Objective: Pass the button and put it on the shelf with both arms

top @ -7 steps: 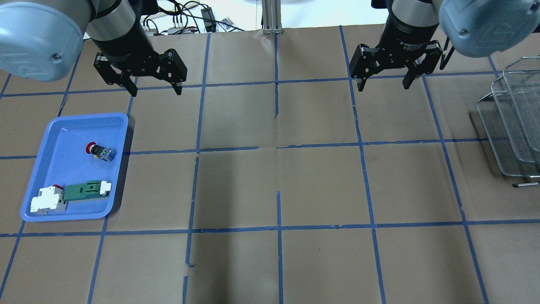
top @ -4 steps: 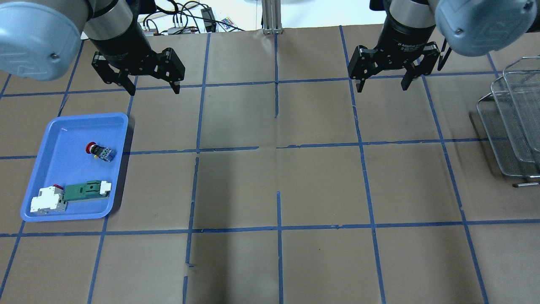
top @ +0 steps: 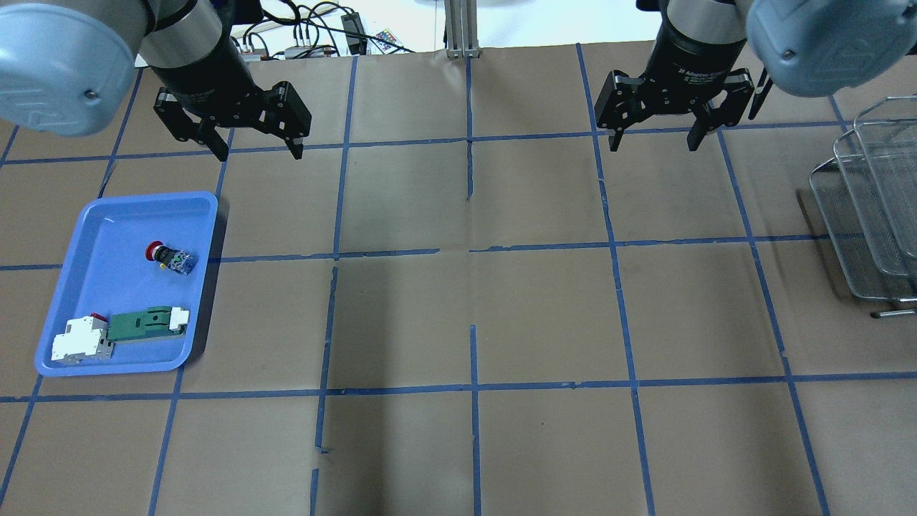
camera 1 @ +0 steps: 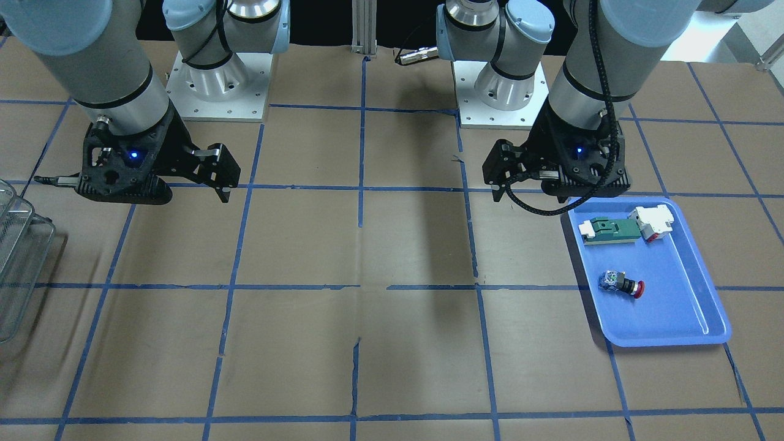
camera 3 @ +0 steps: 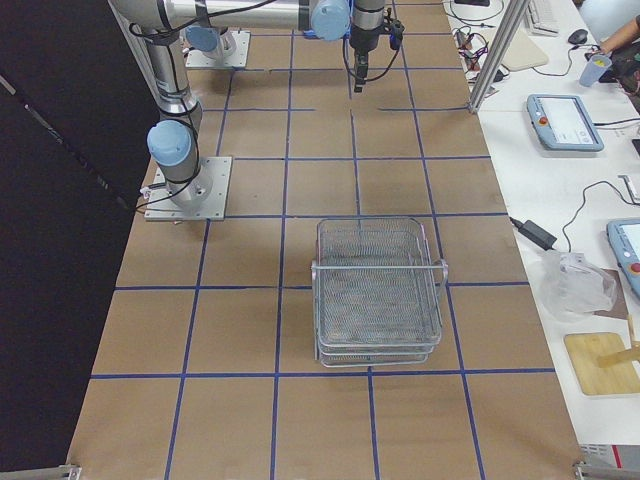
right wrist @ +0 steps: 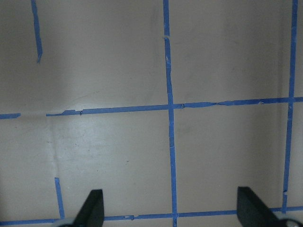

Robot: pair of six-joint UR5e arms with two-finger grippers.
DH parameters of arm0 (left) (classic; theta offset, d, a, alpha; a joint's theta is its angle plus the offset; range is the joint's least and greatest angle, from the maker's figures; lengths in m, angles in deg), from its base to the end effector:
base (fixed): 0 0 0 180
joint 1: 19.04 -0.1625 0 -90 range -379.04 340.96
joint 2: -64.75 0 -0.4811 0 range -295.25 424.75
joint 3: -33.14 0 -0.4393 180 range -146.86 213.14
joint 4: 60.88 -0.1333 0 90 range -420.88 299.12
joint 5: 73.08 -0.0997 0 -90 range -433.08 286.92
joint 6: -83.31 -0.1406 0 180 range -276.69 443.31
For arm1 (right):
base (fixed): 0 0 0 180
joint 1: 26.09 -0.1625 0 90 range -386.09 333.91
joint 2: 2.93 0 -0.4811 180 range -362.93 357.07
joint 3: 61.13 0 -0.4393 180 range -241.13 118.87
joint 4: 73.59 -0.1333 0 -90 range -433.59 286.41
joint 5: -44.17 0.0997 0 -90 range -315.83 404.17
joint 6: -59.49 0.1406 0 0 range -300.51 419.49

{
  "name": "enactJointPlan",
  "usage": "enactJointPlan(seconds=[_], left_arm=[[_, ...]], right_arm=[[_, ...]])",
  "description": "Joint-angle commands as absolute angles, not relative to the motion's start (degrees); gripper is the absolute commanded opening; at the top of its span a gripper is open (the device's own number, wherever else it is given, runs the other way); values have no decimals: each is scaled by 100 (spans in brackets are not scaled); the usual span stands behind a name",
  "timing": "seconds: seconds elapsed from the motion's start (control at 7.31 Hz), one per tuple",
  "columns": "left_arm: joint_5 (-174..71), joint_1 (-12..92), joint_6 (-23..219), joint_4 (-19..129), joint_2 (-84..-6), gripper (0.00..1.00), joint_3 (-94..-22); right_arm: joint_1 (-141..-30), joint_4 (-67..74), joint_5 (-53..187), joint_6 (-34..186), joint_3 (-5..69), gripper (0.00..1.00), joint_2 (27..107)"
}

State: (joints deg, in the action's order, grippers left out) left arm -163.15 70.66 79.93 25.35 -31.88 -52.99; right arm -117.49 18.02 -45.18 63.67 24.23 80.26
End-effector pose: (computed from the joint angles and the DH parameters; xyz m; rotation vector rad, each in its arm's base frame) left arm -0.1300 -0.5972 0.4804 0.0844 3.1386 -0.0276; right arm 0.1494 -0.5909 0.4820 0.0760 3.1298 0.0161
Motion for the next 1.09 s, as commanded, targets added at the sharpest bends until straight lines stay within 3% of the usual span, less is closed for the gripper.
enactJointPlan(seconds=[0.0,0.41,0.96], left_arm=[[-16326,6824,6930,2089,-3307,100,-5412],[-16317,6035,4716,1340,-3361,100,-6141],[-16265,5130,36,1102,-3614,100,-6257]], right_arm=[[-11714,1808,-4556,6336,2343,100,8083],[-11644,1773,-4504,5993,2316,100,8083],[-11688,1826,-4468,6072,2359,100,8065]])
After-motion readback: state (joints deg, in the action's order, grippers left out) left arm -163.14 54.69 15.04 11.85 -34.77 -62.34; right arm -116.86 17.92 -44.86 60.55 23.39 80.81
